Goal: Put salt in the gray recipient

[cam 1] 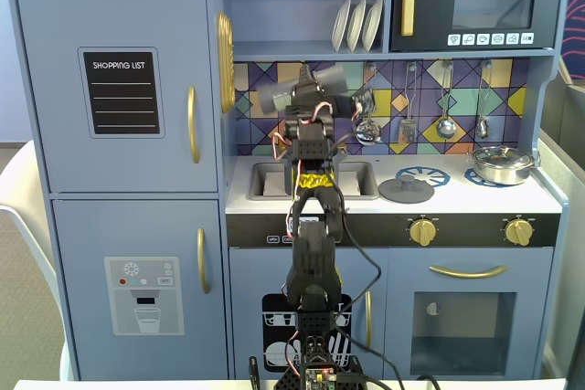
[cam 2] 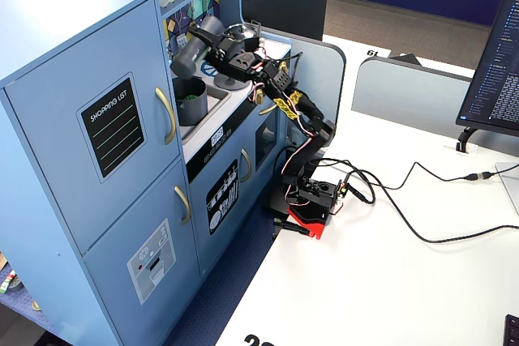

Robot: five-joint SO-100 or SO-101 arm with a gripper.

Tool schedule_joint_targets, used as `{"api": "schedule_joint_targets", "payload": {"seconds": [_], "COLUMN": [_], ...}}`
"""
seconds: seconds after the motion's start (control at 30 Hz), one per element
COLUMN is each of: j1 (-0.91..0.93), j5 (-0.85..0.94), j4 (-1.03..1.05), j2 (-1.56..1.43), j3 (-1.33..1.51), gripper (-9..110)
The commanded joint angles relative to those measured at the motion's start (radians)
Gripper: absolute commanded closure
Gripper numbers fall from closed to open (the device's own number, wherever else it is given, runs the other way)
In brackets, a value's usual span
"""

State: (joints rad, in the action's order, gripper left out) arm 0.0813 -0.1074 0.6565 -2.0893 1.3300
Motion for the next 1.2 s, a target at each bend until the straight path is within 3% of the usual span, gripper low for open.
{"api": "schedule_joint_targets", "payload": {"seconds": [0.0, 0.1, 0.3, 0.47, 0.63, 0.7, 0.8, 1.0, 1.07, 1.17], "j1": [-0.035, -0.048, -0.114, -0.133, -0.126, -0.129, -0.144, -0.186, -0.186, -0.156], "j5": [-0.520, -0.764, -1.011, -1.092, -1.173, -1.187, -1.189, -1.187, -1.177, -1.177], "j4": [0.048, 0.002, -0.094, -0.155, 0.244, 0.308, 0.241, -0.192, -0.210, -0.067], "j2": [0.095, 0.124, 0.133, 0.141, 0.239, 0.253, 0.253, 0.253, 0.272, 0.282], "j3": [-0.212, -0.213, -0.146, -0.120, -0.321, -0.328, -0.299, -0.242, -0.276, -0.304], "gripper": [101, 101, 101, 101, 101, 101, 101, 101, 101, 101]}}
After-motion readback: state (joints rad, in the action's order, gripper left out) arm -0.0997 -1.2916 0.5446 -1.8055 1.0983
